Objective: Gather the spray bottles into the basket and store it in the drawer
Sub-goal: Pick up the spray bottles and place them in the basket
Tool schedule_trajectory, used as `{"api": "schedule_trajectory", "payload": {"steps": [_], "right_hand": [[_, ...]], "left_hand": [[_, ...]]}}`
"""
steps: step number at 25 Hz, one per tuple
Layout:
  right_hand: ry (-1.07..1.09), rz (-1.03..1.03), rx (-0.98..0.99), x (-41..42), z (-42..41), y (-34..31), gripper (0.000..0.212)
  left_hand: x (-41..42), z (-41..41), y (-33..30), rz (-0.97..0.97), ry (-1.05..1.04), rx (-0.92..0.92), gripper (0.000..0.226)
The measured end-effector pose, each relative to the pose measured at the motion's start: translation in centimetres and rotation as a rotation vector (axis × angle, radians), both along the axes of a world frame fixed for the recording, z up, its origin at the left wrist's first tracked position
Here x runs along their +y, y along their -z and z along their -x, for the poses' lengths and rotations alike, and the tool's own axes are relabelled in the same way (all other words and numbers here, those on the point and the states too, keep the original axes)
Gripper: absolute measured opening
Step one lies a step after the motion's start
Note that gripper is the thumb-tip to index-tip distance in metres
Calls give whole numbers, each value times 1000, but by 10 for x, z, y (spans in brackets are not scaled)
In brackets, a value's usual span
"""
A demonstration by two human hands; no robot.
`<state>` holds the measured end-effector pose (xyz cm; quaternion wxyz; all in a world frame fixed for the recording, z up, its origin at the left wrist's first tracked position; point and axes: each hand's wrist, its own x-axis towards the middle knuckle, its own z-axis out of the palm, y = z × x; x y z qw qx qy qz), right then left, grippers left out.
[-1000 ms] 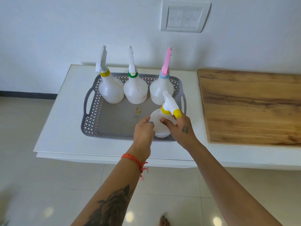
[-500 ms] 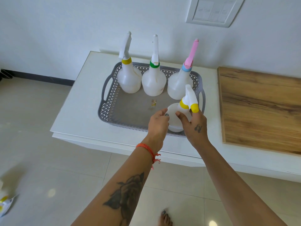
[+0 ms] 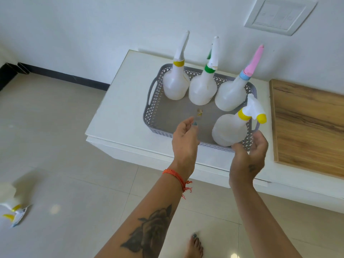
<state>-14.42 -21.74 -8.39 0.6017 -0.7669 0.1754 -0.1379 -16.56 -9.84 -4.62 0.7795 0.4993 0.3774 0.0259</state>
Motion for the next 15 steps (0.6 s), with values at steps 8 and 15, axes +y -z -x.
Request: {"api": "schedule_trajectory", "payload": {"steps": [8,15], "right_hand": [[-82,-129,25,132,85,-12,51],[-484,-195,64,300,162,-31,41]], "left_hand": [[112,93,-4,11,-167,-6,35],[254,201,-7,-10,-447,4,36]]}}
